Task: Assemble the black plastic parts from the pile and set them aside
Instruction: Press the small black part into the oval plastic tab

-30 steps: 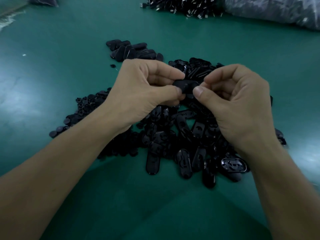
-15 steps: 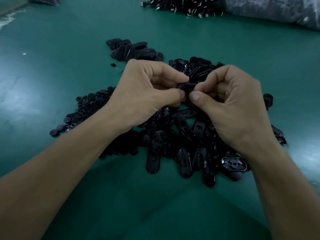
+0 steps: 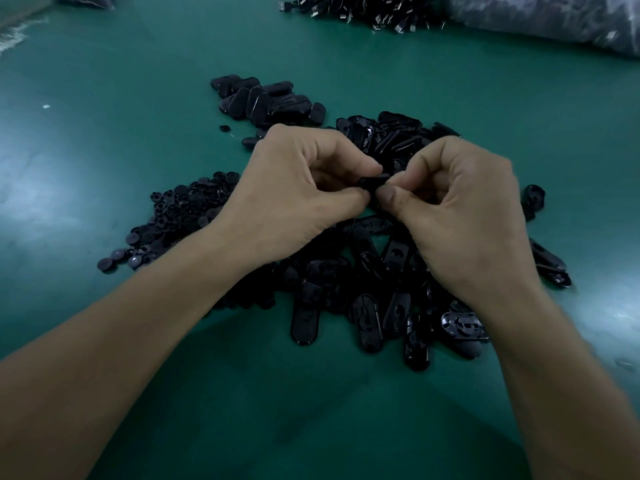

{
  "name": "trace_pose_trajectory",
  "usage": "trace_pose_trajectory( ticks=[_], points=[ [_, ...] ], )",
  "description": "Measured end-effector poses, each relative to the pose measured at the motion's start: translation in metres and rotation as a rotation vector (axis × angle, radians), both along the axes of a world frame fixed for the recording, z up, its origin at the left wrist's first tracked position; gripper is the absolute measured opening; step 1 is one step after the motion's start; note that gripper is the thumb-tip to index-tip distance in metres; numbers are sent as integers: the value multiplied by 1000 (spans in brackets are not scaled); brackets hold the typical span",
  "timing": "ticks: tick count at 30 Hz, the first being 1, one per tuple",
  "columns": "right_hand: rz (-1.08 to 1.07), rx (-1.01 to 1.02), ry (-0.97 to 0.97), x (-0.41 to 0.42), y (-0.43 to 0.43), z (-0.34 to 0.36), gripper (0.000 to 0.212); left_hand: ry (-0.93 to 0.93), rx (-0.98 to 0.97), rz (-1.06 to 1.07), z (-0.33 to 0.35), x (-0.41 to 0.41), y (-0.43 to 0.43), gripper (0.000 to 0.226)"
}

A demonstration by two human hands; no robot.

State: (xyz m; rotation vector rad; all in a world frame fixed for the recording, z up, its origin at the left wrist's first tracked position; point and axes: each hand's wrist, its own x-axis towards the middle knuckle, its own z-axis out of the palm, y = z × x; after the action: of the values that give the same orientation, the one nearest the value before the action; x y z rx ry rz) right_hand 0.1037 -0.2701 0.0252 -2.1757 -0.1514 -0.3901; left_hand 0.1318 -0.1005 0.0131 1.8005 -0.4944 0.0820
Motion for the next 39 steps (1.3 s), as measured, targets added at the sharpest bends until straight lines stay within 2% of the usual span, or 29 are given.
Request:
trace_pose_trajectory(
  ticks=[9,15,18,22,27,31,39],
  points=[
    [-63,-16,-9,-6,10,0,37,-183,170,127,-4,-3,-5,18],
    [35,33,24,-7,14,-2,29,-176,197,181,-8,3,0,15],
    [15,48,-7,-3,9,-4,23,-118,169,145,-8,3,0,17],
    [40,-1,-37,2,-1,-6,18,73,22,0,-5,4,-2,18],
    [194,201,110,4,-11,-5,19,256,-129,-83,0,8,6,17],
    [211,285,128,4,-12,-5,15,272,-137,-98,1,7,7,17],
    [182,289,112,5,-11,-8,15,272,-142,-77,1,5,5,21]
  ],
)
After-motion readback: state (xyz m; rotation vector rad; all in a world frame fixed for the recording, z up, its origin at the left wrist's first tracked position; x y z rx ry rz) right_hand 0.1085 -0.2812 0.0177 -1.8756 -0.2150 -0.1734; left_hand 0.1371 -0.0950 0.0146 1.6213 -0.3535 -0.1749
